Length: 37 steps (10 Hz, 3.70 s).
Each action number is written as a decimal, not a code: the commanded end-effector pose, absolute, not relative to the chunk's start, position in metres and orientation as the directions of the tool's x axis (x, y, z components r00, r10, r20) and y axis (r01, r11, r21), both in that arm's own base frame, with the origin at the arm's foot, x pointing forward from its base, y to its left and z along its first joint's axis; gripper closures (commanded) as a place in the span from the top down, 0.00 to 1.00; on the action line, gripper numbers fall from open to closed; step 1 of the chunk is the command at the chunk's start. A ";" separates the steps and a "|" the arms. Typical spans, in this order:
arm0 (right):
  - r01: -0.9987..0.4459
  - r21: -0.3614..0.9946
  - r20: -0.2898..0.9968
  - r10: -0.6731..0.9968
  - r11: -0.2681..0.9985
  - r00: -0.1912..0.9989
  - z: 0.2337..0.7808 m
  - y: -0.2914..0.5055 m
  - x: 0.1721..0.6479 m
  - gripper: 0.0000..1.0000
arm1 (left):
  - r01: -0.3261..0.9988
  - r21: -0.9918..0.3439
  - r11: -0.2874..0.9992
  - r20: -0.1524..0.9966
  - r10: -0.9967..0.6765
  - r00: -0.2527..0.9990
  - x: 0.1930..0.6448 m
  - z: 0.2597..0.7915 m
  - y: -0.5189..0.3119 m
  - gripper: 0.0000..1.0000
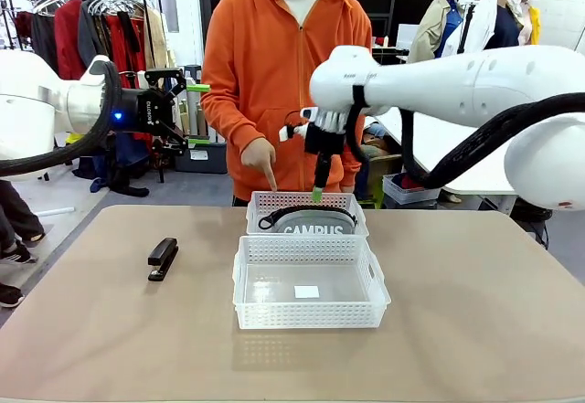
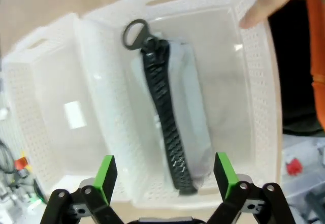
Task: Distribute items into two baskets.
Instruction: Pick up the Stapler that the person points to.
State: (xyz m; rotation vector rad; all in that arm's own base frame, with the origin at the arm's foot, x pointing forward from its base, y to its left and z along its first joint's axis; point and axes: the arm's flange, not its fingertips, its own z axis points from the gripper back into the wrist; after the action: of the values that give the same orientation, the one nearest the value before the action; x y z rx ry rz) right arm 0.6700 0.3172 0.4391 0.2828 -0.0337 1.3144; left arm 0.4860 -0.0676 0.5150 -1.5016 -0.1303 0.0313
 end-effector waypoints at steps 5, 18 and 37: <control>-0.720 0.589 0.272 0.748 0.368 0.605 0.523 0.205 0.619 1.00 | 0.060 -0.996 0.068 0.067 0.106 0.992 0.484 0.517 -0.067 1.00; -0.542 0.739 0.235 0.601 0.400 0.764 0.544 0.160 0.600 1.00 | 0.060 -0.996 0.068 0.067 0.106 0.992 0.484 0.517 -0.067 1.00; -0.056 0.991 0.056 0.002 0.121 0.998 0.548 0.001 0.519 1.00 | 0.060 -0.996 0.068 0.067 0.106 0.992 0.484 0.517 -0.067 1.00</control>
State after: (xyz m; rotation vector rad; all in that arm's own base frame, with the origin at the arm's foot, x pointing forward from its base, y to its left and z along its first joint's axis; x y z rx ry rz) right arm 0.5273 -0.0017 0.5481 1.4365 -0.0428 0.1021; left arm 0.4861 -0.0672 0.5150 -1.5015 -0.1310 0.0318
